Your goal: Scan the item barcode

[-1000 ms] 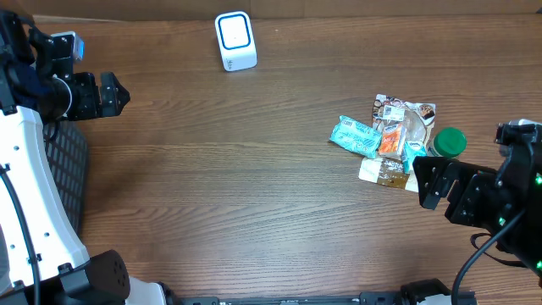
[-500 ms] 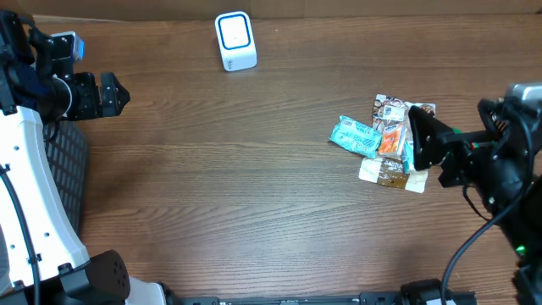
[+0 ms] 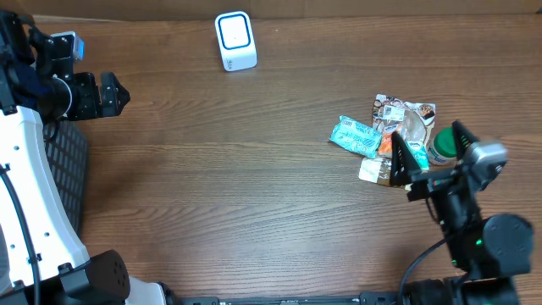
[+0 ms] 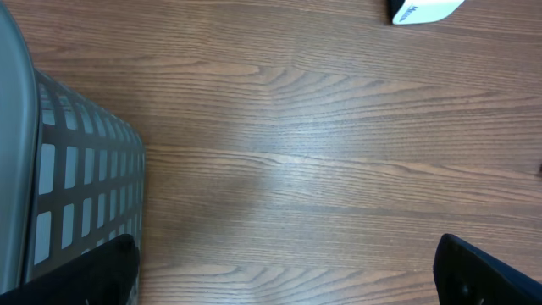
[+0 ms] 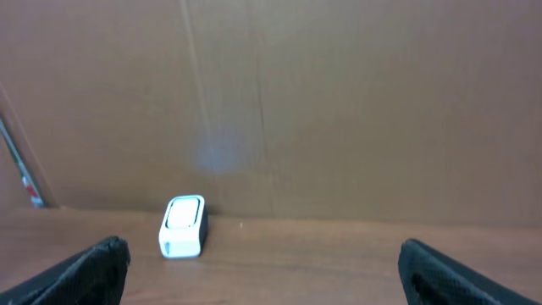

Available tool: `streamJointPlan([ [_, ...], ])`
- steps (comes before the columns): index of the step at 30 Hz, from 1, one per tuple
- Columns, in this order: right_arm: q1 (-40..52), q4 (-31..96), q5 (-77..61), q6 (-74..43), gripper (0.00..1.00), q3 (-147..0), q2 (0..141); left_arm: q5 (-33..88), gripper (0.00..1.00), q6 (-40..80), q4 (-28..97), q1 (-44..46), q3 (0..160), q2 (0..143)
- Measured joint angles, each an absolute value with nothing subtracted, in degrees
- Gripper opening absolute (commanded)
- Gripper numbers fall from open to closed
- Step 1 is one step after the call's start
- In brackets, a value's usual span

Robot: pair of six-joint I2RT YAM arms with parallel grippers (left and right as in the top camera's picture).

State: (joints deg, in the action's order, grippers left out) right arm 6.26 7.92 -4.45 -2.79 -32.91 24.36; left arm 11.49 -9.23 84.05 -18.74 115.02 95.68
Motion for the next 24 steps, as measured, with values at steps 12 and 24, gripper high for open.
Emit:
streamJointPlan([
  [12, 6.00, -2.15, -5.58, -2.79, 1.00, -8.27, 7.64, 11.49, 1.00, -9.23, 84.05, -18.74, 115.02, 95.68],
  [24, 6.00, 4.51, -5.56, -2.83, 1.00, -1.08, 0.80, 11.49, 0.99, -9.23, 84.05, -18.74, 115.02, 95.68],
])
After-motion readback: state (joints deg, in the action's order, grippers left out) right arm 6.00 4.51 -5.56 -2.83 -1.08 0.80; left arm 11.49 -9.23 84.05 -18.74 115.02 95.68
